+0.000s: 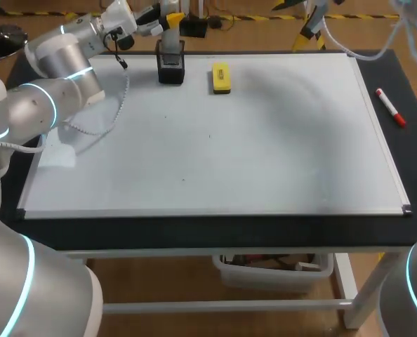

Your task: Pick up the inspection probe, press it on each red-marked spot on the whiteboard one by one, put down the probe, pick up the eraser, and wipe off all the red marks.

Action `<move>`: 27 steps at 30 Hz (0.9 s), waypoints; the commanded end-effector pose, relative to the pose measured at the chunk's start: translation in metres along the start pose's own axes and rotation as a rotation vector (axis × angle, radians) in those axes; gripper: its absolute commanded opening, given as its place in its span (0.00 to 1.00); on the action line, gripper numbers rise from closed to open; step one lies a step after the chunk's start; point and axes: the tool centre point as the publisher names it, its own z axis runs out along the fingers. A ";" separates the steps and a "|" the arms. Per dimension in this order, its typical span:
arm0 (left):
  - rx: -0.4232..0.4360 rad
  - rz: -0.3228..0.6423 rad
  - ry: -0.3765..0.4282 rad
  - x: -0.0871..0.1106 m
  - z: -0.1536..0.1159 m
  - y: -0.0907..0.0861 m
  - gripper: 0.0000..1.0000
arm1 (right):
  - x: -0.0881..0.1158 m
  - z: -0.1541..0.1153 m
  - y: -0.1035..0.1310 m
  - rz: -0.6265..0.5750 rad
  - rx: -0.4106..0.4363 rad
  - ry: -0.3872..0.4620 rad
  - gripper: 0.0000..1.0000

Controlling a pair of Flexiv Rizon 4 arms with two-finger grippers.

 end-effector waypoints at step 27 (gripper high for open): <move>0.024 -0.117 0.615 -0.006 -0.010 0.035 0.00 | -0.007 -0.001 -0.004 0.001 -0.004 0.122 1.00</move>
